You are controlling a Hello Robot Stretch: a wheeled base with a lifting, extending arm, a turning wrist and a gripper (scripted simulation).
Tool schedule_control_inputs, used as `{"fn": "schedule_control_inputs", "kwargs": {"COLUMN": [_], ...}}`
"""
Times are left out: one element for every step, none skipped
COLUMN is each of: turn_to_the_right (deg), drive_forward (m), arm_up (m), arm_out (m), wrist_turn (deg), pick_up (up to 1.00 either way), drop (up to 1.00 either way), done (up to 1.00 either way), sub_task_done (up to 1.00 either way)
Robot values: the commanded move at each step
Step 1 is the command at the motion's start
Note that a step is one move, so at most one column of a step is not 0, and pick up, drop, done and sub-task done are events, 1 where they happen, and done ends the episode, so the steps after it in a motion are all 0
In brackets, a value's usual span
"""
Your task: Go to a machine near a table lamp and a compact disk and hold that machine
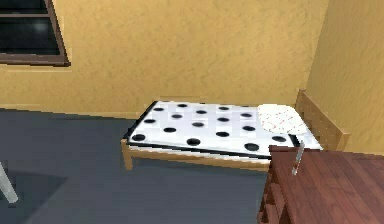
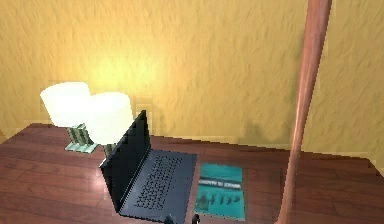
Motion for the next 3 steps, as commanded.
{"fn": "schedule_control_inputs", "kwargs": {"turn_to_the_right": [0.0, 0.0, 0.0], "drive_forward": [0.00, 0.00, 0.00], "arm_up": [0.00, 0.10, 0.00], "arm_out": [0.00, 0.00, 0.00], "wrist_turn": [0.0, 0.0, 0.0], "pick_up": [1.00, 0.00, 0.00], "drop": [0.00, 0.00, 0.00], "done": [0.00, 0.00, 1.00], "sub_task_done": [0.00, 0.00, 0.00]}}
